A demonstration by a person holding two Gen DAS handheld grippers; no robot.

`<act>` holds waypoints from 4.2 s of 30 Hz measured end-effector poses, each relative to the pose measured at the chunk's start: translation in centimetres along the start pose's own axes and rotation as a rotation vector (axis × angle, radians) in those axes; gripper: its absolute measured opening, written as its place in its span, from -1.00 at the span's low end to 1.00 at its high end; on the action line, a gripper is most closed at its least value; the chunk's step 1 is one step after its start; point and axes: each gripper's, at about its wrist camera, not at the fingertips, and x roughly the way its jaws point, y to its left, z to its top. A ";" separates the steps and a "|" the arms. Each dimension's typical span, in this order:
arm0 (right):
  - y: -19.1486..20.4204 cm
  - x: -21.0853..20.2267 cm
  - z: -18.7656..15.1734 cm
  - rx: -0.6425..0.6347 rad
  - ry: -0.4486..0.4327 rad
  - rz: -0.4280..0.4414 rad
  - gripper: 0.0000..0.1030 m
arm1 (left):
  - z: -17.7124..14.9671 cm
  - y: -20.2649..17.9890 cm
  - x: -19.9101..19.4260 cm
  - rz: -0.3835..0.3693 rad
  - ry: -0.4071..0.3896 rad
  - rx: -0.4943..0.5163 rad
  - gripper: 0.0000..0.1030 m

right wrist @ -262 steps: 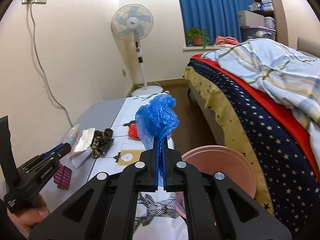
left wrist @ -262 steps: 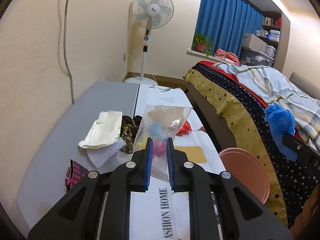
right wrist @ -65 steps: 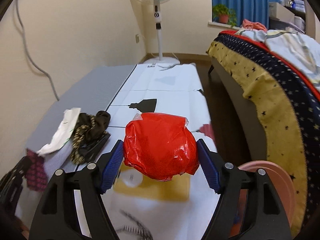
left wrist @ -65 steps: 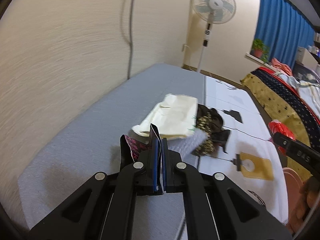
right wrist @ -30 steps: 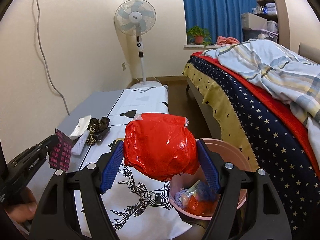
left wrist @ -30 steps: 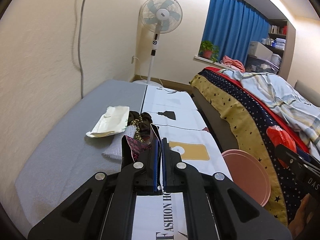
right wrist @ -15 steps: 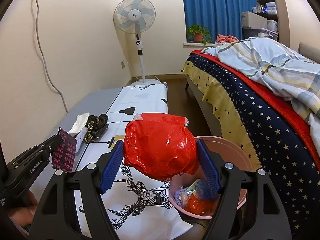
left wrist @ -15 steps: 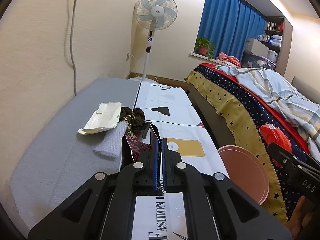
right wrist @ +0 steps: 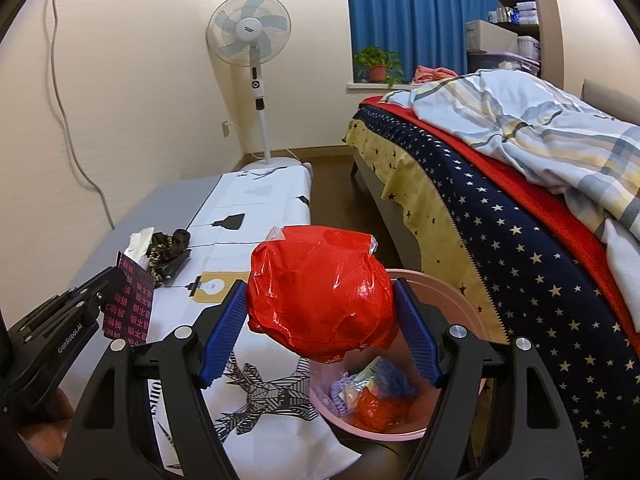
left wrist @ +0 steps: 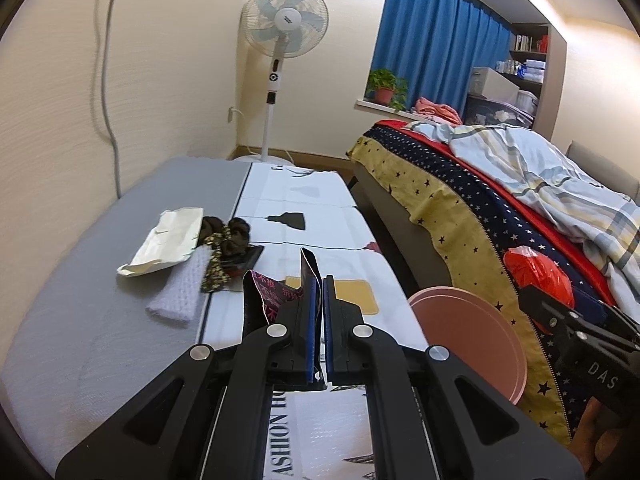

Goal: Collect trash

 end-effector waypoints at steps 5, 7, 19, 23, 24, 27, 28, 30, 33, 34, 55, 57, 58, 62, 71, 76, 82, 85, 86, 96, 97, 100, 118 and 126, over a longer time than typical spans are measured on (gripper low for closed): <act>-0.9 0.1 0.1 0.010 0.002 -0.022 0.40 | 0.2 -0.8 0.7 -0.031 0.002 0.008 -0.94; -1.2 0.1 0.2 0.015 0.002 -0.031 0.40 | 0.4 -1.1 1.0 -0.047 0.006 0.008 -0.94; -4.7 0.0 0.9 0.077 -0.009 -0.128 0.40 | 0.9 -4.8 4.0 -0.227 0.045 0.048 -0.94; -5.8 0.1 0.9 0.098 -0.005 -0.157 0.40 | 0.8 -6.4 5.0 -0.294 0.063 0.057 -0.94; -6.0 0.2 0.9 0.101 -0.003 -0.163 0.40 | 0.7 -7.0 5.4 -0.314 0.068 0.063 -0.94; -6.6 0.4 0.9 0.111 0.003 -0.177 0.40 | 0.5 -8.4 6.3 -0.356 0.081 0.088 -0.94; -6.8 0.6 0.8 0.115 0.005 -0.181 0.40 | 0.4 -8.8 6.6 -0.372 0.087 0.096 -0.94; -7.1 0.8 0.8 0.124 0.009 -0.188 0.40 | 0.3 -9.7 7.2 -0.398 0.099 0.113 -0.94; -7.6 1.1 0.8 0.135 0.014 -0.198 0.40 | 0.0 -10.9 8.2 -0.428 0.118 0.135 -0.94; -7.8 1.3 0.8 0.140 0.016 -0.201 0.40 | -0.1 -11.1 8.5 -0.435 0.123 0.137 -0.93; -10.1 2.1 0.7 0.232 0.012 -0.248 0.67 | -1.4 -12.0 11.2 -0.440 0.192 0.146 -0.47; -9.9 1.9 0.8 0.229 0.007 -0.243 0.67 | -1.2 -11.6 10.7 -0.430 0.182 0.141 -0.47; -9.8 1.8 0.8 0.227 0.003 -0.238 0.67 | -1.0 -11.4 10.6 -0.426 0.179 0.141 -0.47; -9.3 1.0 1.0 0.226 -0.021 -0.212 0.66 | -0.8 -10.4 9.3 -0.394 0.163 0.140 -0.47; -6.5 -0.4 1.2 0.213 -0.060 -0.114 0.32 | 0.3 -4.8 5.6 -0.259 0.097 0.078 -0.47; -4.2 -0.1 1.1 0.219 -0.060 -0.034 -0.05 | 0.8 0.0 4.1 -0.127 0.050 -0.009 -0.47; -0.6 1.0 1.2 0.198 -0.058 0.068 -0.45 | 1.2 6.2 3.2 0.051 0.003 -0.145 -0.47; 2.0 2.0 1.4 0.159 -0.064 0.135 -0.45 | 1.1 8.7 2.9 0.116 -0.015 -0.200 -0.47; 2.8 2.4 1.4 0.148 -0.061 0.154 -0.45 | 1.1 9.6 2.8 0.136 -0.021 -0.217 -0.47; 9.0 8.5 2.1 0.119 0.016 0.311 -0.44 | 0.6 15.2 3.7 0.223 -0.020 -0.380 -0.39; 9.6 9.3 2.1 0.121 0.029 0.322 -0.44 | 0.6 15.7 3.9 0.231 -0.018 -0.406 -0.33; 11.5 11.8 1.9 0.123 0.071 0.358 -0.40 | 0.4 17.1 4.3 0.228 -0.015 -0.480 -0.13; 16.7 22.6 0.4 0.142 0.322 0.413 -0.19 | -0.5 20.3 8.5 0.148 0.062 -0.671 -0.07; 16.9 21.7 0.3 0.117 0.308 0.430 -0.81 | -0.4 19.6 9.1 0.107 0.078 -0.643 -0.56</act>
